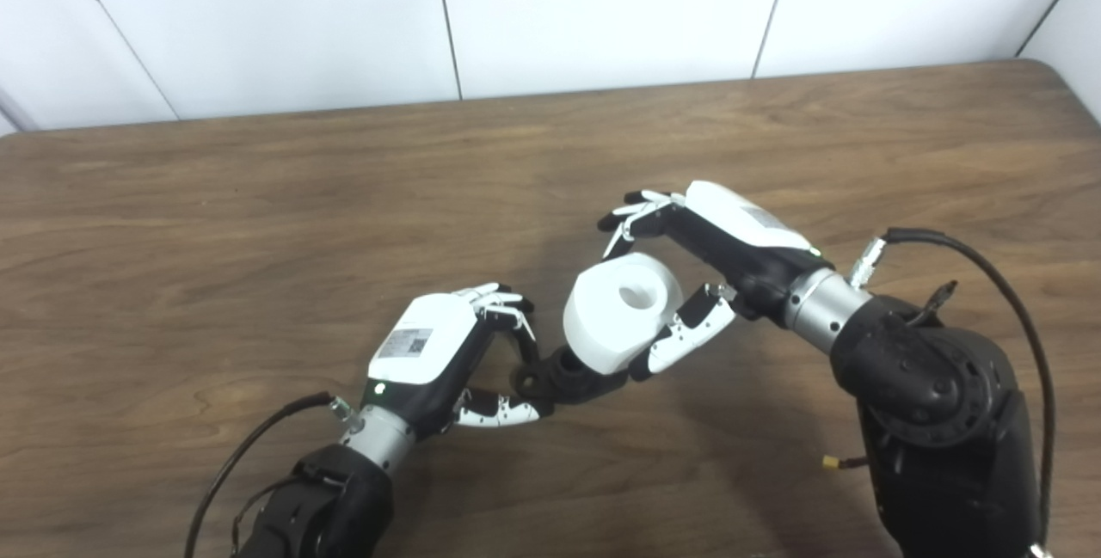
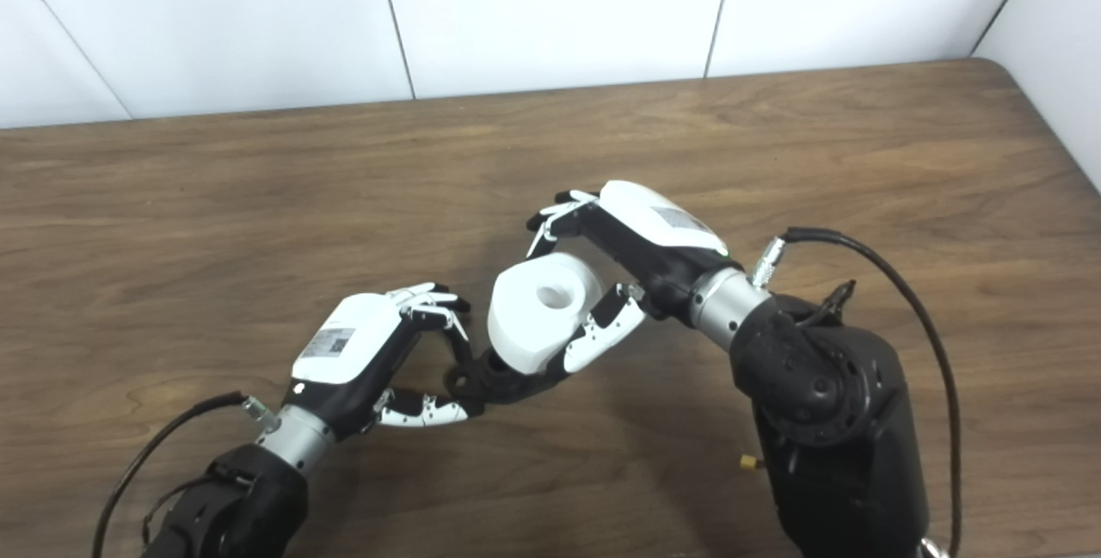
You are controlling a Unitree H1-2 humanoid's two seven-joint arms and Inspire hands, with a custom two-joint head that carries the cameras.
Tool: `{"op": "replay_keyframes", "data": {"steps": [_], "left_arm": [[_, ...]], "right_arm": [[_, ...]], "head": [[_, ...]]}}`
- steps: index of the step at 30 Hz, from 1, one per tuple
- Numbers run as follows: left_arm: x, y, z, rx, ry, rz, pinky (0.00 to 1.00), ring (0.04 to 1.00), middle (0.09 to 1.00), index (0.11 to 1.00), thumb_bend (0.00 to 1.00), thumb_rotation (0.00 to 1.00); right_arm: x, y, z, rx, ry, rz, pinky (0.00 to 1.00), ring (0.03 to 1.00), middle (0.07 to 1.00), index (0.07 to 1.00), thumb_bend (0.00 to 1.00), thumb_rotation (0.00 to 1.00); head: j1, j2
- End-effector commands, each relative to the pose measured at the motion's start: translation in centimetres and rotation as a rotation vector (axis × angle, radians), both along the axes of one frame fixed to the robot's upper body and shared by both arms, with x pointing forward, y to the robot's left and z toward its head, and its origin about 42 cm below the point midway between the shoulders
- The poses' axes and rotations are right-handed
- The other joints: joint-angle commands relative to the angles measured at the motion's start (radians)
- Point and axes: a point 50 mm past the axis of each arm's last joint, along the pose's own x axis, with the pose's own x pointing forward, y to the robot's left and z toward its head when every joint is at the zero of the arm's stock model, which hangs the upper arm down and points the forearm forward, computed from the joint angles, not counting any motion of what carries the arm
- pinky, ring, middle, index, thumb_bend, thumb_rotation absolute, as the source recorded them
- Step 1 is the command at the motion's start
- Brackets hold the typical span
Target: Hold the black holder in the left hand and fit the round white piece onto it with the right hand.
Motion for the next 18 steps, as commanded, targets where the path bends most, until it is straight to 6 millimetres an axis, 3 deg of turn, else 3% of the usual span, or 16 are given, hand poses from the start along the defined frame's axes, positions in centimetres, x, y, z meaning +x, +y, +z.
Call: {"op": "replay_keyframes", "data": {"steps": [1,18], "left_arm": [[-0.7,-0.2,-1.5,0.039,0.117,-0.014,0.86,0.889,0.809,0.489,0.52,0.05],[-0.7,-0.7,-1.5,0.041,0.117,-0.007,0.85,0.884,0.805,0.489,0.52,0.05]], "right_arm": [[-0.2,0.5,1.4,0.014,-0.063,0.015,1.0,0.96,0.85,0.484,0.52,0.14],[1.2,1.0,-0.6,-0.018,-0.056,0.019,1.0,0.965,0.853,0.483,0.52,0.14]], "head": [[-0.001,0.001],[0.015,-0.002]]}}
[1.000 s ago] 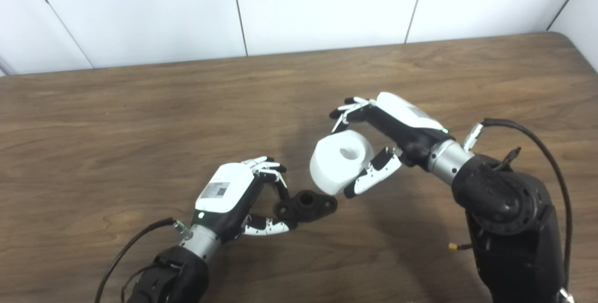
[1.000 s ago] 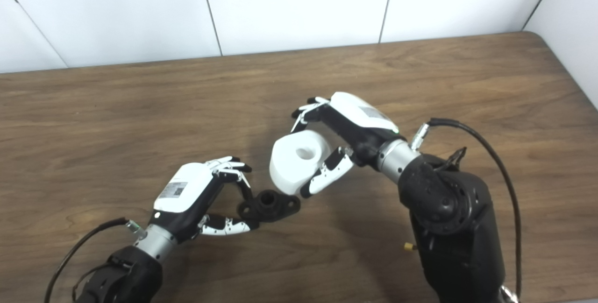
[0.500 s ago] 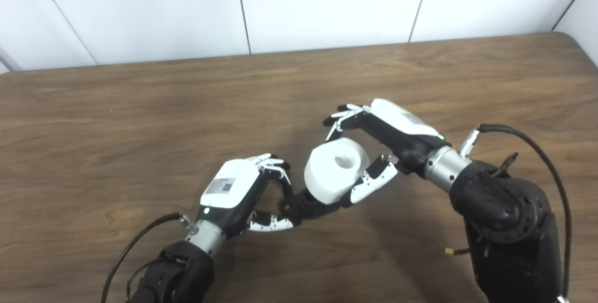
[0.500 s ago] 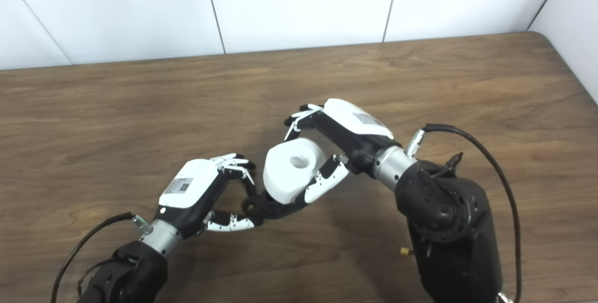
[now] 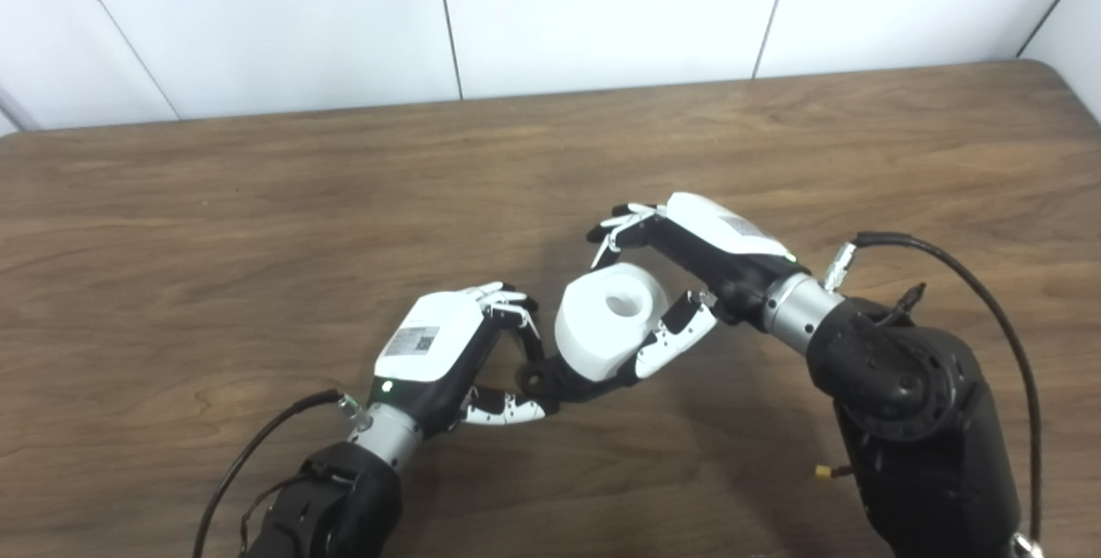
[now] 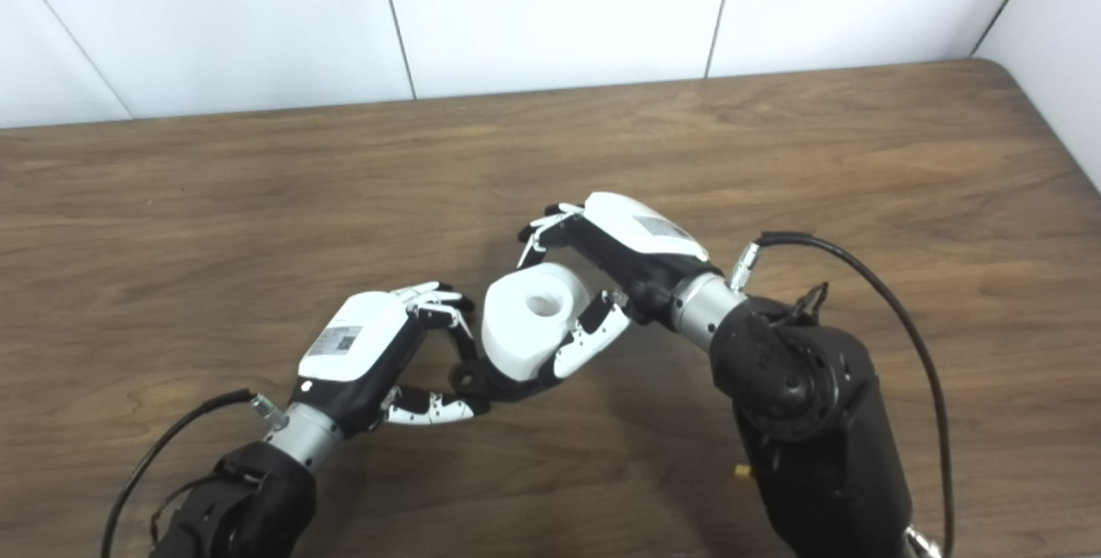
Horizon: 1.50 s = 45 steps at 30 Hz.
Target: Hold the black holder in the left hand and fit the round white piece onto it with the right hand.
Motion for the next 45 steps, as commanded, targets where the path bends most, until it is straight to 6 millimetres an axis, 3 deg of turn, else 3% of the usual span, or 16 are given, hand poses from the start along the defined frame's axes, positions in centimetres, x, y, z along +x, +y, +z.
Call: {"op": "replay_keyframes", "data": {"steps": [1,31,45], "left_arm": [[-0.7,-0.1,-1.5,0.035,0.111,-0.017,0.85,0.883,0.805,0.489,0.52,0.05],[-0.3,-0.5,-1.2,0.039,0.112,-0.014,0.86,0.886,0.806,0.489,0.52,0.05],[-0.2,-0.8,-1.1,0.043,0.109,-0.015,0.85,0.887,0.808,0.489,0.52,0.06]], "right_arm": [[0.1,0.4,0.9,0.009,-0.072,0.016,1.0,0.966,0.854,0.483,0.52,0.14],[-0.2,1.3,1.4,-0.016,-0.064,0.072,1.0,0.978,0.851,0.483,0.52,0.14],[0.0,1.7,0.7,-0.056,-0.055,0.084,1.0,0.967,0.84,0.482,0.52,0.14]], "head": [[0.0,0.001],[0.002,0.017],[0.003,0.018]]}}
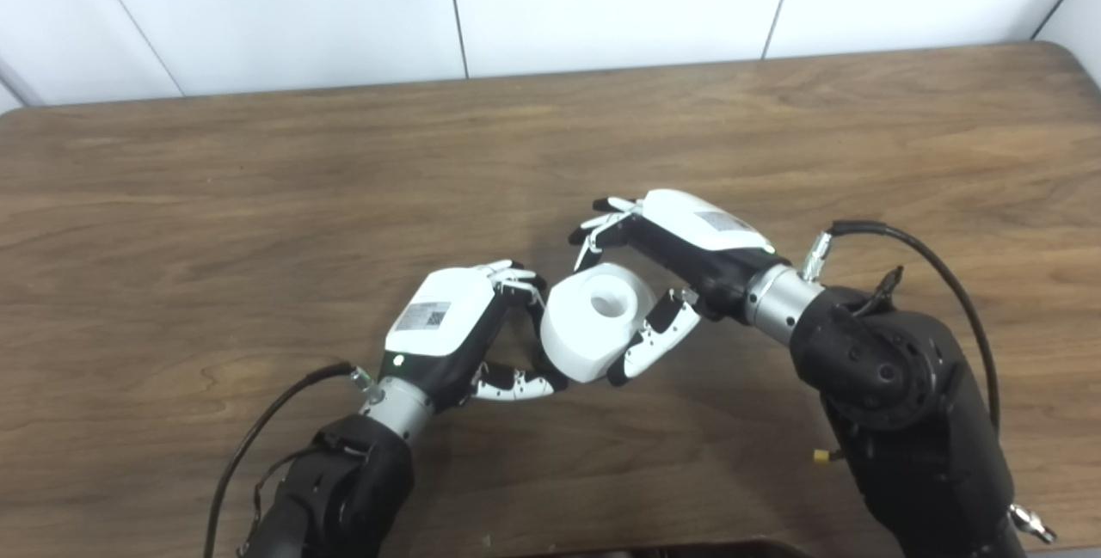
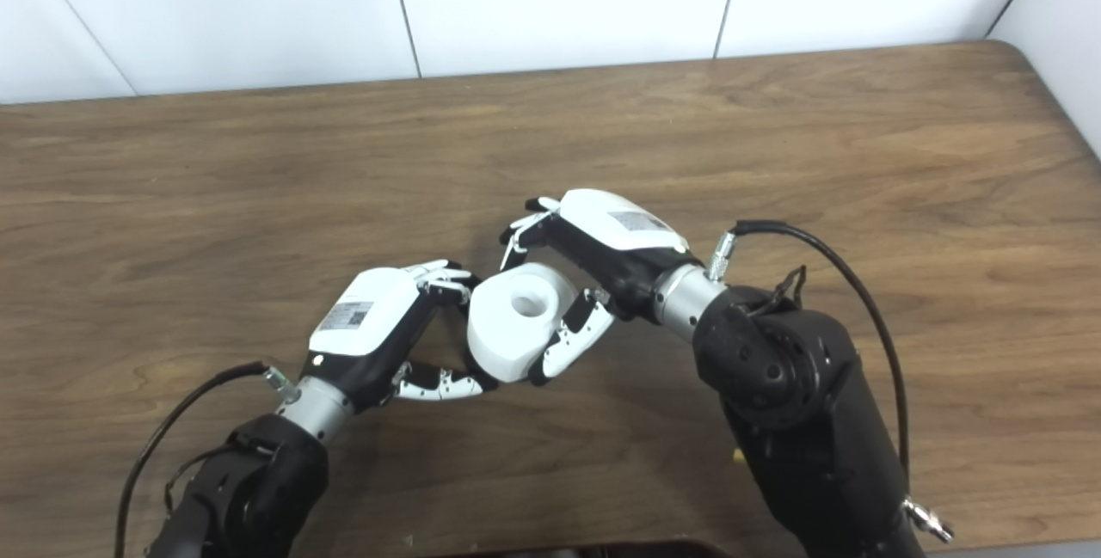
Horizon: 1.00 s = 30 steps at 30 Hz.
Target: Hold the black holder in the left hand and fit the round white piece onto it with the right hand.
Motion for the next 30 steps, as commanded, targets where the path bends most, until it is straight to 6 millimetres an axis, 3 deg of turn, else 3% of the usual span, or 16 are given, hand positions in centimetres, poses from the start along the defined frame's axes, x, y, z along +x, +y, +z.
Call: {"op": "replay_keyframes", "data": {"steps": [1,30], "left_arm": [[-0.5,-0.1,-1.4,0.033,0.103,-0.02,0.85,0.887,0.808,0.489,0.52,0.06],[-0.6,0.1,-1.4,0.029,0.101,-0.024,0.85,0.886,0.808,0.489,0.52,0.06]], "right_arm": [[0.3,0.1,0.9,-0.002,-0.054,0.003,1.0,0.966,0.84,0.482,0.52,0.14],[-0.9,0.9,-0.5,-0.073,-0.148,0.049,1.0,0.977,0.843,0.49,0.53,0.15]], "head": [[-0.002,0.001],[-0.025,0.0]]}}
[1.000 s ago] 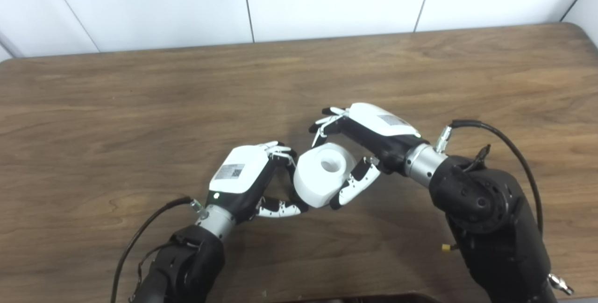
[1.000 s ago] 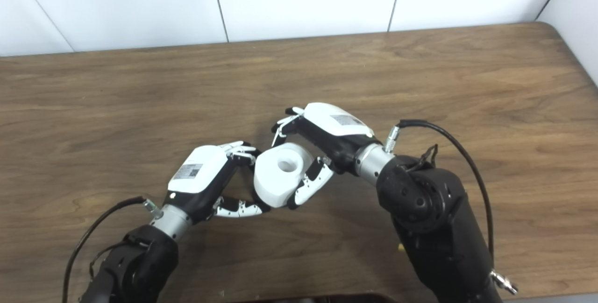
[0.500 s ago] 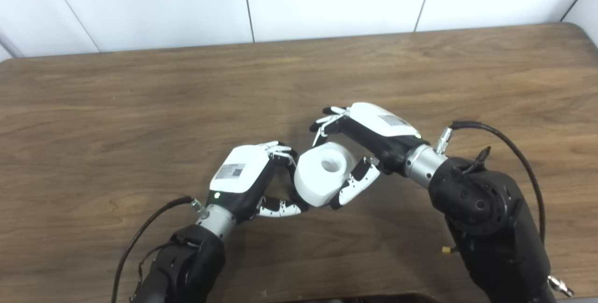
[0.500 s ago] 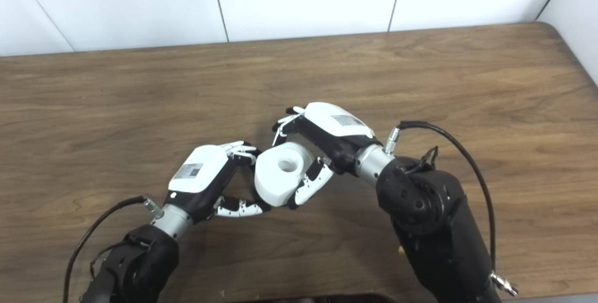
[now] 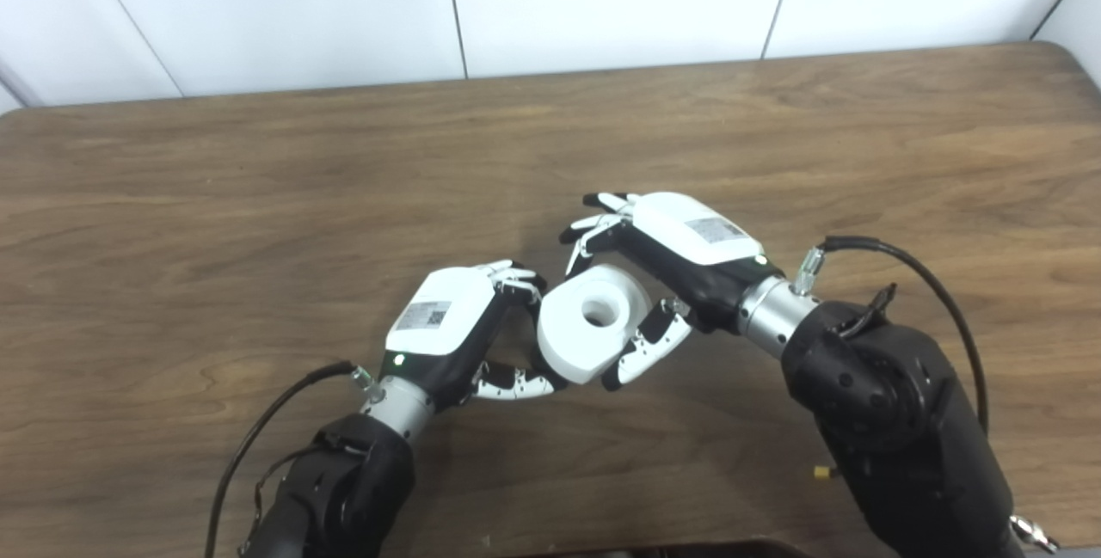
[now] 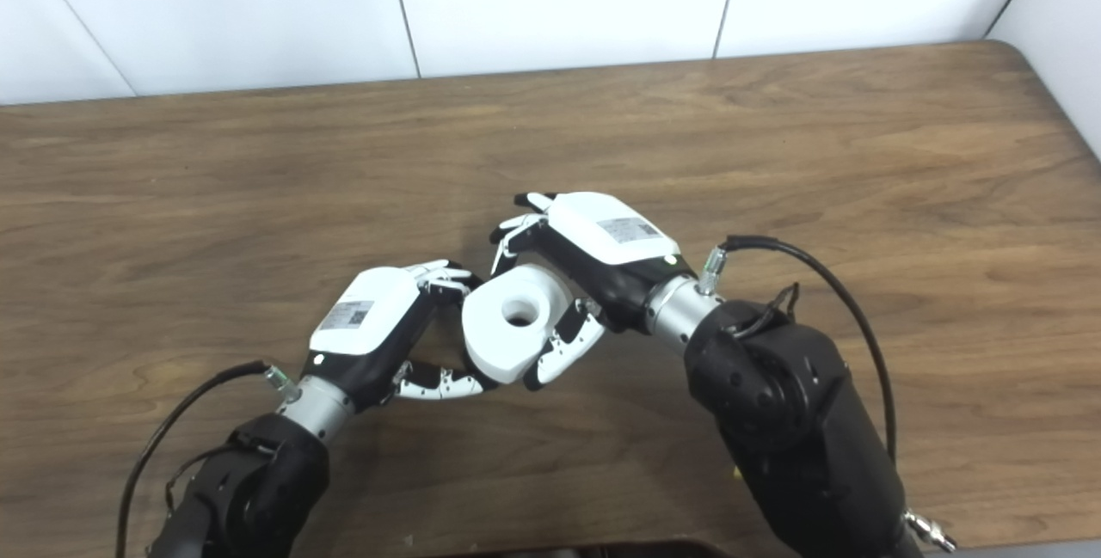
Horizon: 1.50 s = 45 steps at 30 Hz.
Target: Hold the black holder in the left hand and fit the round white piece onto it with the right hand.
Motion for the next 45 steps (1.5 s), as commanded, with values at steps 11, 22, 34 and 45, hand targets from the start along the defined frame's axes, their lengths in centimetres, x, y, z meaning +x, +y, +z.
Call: {"op": "replay_keyframes", "data": {"steps": [11,22,34,45], "left_arm": [[-0.61,0.02,-1.35,0.029,0.104,-0.022,0.85,0.889,0.81,0.489,0.52,0.06],[-0.71,0.09,-1.41,0.027,0.1,-0.026,0.85,0.885,0.805,0.489,0.52,0.06],[-0.71,-0.04,-1.33,0.04,0.096,-0.032,0.85,0.882,0.799,0.489,0.52,0.05],[-0.66,-0.06,-1.34,0.05,0.104,-0.032,0.85,0.882,0.798,0.489,0.52,0.05]], "right_arm": [[-0.03,-0.23,-0.04,-0.043,-0.019,0.013,1.0,0.981,0.848,0.492,0.52,0.16],[0.01,-0.29,0.05,-0.06,0.017,0.027,1.0,0.999,0.878,0.665,0.95,0.38],[0.07,-0.13,0.13,-0.126,0.026,0.043,1.0,1.0,0.953,0.829,1.0,0.48],[0.0,-0.22,0.47,-0.126,0.014,0.037,1.0,1.0,0.956,0.86,1.0,0.48]], "head": [[0.001,0.0],[0.0,-0.001],[0.002,-0.001],[0.003,-0.002]]}}
